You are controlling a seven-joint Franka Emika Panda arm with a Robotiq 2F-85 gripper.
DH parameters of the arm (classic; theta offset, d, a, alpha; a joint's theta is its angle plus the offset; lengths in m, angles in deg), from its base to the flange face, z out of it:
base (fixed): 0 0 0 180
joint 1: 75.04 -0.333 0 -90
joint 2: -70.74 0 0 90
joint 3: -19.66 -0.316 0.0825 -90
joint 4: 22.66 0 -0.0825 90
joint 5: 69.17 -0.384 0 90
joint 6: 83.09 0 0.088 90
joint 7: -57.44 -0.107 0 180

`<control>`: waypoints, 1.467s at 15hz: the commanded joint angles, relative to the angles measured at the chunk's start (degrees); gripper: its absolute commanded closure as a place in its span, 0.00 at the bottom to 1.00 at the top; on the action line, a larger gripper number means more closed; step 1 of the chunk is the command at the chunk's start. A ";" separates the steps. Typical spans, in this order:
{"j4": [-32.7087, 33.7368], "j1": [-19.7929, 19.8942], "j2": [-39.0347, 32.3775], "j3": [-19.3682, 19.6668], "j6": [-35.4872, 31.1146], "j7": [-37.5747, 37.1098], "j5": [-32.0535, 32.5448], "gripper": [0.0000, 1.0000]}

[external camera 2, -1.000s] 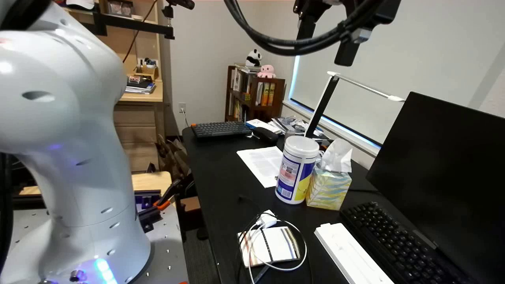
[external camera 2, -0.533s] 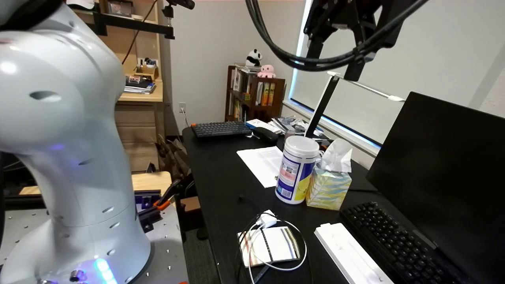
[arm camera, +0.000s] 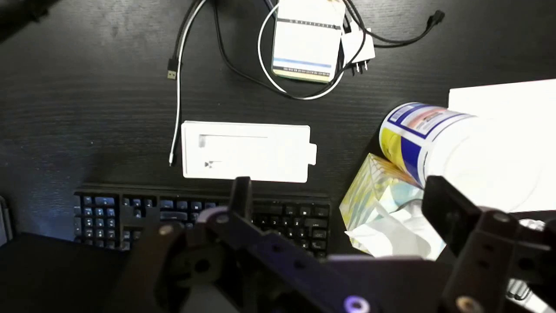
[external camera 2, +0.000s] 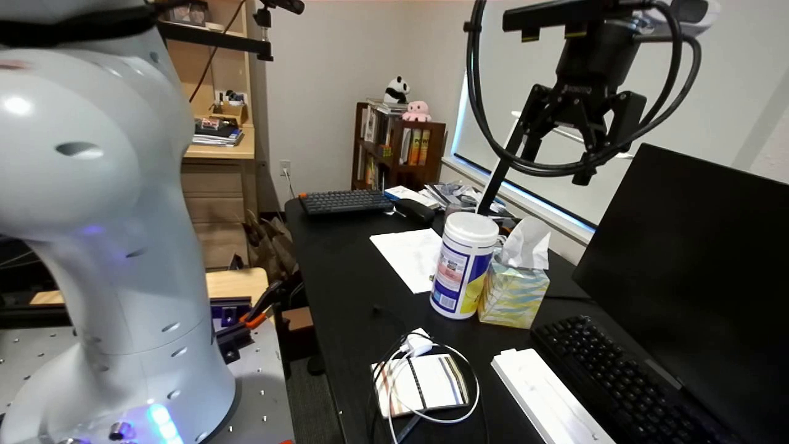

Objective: Move the eyeglass case to the right

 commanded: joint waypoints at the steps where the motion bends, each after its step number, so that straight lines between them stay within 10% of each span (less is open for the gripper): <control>1: 7.08 0.01 -8.70 -0.38 0.97 0.61 0.05 0.00; 11: 7.59 -1.05 -11.02 -1.59 -0.19 2.45 0.34 0.00; 22: 7.45 -12.50 -18.14 -11.93 -13.05 0.41 7.16 0.00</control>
